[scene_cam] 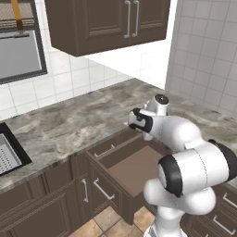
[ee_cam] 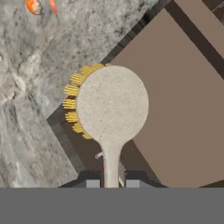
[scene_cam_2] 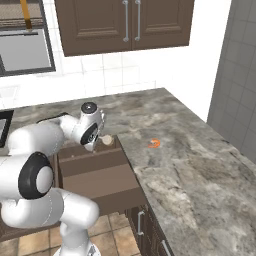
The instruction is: Pick the dish brush from the drawer and place it on the counter.
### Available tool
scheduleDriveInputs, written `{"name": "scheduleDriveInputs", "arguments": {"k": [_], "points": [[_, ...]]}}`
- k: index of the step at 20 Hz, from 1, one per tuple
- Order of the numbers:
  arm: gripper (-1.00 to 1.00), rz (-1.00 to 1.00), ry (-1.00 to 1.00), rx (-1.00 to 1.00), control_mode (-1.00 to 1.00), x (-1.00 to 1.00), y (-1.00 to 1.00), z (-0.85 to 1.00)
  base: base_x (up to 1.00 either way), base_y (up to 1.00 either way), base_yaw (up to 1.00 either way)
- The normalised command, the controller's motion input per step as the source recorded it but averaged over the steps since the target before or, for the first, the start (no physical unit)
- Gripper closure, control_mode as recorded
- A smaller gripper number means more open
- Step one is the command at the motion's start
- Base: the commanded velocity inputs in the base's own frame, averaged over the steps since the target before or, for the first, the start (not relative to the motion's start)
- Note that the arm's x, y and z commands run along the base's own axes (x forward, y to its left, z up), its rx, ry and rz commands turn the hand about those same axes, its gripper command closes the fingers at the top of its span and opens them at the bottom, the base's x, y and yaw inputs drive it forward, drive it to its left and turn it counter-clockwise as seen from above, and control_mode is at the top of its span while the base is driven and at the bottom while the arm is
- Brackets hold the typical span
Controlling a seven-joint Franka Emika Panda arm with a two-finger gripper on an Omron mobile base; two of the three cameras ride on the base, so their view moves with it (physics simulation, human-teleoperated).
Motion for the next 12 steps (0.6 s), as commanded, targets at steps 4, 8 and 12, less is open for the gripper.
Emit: {"name": "scheduleDriveInputs", "arguments": {"k": [4,8,12], "points": [[1.00,-0.17,0.04,0.04,-1.00,0.33,-0.96,0.96,0.00,0.00,0.00],[1.00,-0.25,0.17,0.00,-1.00,0.18,-1.00,0.30,0.00,0.00,0.00],[1.00,-0.20,0.03,0.00,-1.00,0.01,-1.00,-0.17,0.00,0.00,0.00]]}}
